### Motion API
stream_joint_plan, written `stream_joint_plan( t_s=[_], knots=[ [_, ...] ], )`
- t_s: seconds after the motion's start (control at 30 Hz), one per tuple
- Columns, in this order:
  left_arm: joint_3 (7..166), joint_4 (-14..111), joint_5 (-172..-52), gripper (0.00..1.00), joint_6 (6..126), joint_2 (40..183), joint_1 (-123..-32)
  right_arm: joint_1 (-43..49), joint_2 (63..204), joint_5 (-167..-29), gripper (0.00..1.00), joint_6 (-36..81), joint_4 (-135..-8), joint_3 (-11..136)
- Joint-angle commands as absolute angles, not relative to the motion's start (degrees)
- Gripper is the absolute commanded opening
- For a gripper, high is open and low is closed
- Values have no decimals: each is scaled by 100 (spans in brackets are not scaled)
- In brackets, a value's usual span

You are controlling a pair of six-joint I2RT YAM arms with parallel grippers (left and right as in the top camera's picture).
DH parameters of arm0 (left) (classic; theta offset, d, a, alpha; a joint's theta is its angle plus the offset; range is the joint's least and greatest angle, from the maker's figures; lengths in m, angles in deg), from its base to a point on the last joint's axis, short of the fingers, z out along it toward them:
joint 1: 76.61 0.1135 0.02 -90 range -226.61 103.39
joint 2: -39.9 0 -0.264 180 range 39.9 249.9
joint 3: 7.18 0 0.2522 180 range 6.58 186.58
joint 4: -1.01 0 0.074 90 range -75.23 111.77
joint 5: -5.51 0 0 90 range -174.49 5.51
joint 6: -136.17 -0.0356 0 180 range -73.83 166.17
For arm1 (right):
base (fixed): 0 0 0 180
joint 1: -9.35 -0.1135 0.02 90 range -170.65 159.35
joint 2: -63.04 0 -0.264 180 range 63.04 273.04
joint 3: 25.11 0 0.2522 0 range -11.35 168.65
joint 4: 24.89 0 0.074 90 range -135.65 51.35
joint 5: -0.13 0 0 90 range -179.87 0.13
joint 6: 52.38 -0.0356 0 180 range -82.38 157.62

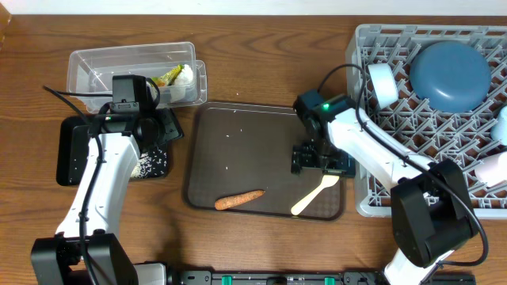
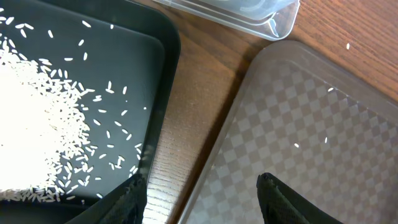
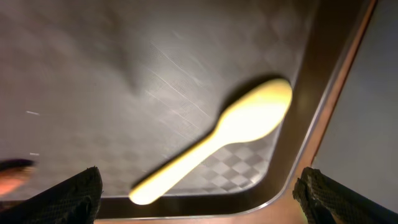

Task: Sort waste into correct bins and load items into the dishwasher rack
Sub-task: 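Lower the right gripper over the yellow spoon handle, then close the right gripper on the yellow spoon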

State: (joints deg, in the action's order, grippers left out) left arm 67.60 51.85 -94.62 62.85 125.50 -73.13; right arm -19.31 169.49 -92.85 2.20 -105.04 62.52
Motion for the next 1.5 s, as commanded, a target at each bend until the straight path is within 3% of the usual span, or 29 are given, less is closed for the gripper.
stream_joint_plan(
  t_s=[0.0,0.6,0.83,1.17,1.3,1.47],
  knots=[
    [6823,5183,-9425,60,6274,12563,-7315,-2014,16927,-9224,98,-3,-10412,6015],
    [6823,5185,-9425,59,6274,12563,-7315,-2104,16927,-8959,92,-3,-8419,4759],
    [6823,5183,-9425,60,6274,12563,-7315,-2104,16927,-8481,75,-1,-8080,4660],
    [6823,5183,-9425,59,6274,12563,-7315,-2104,16927,-8114,34,146,-7975,4663],
    [6823,5183,-9425,59,6274,12563,-7315,-2104,16927,-8216,27,150,-7947,4663],
    [6823,5183,-9425,59,6274,12563,-7315,-2104,16927,-8785,25,605,-7719,4660]
  ],
)
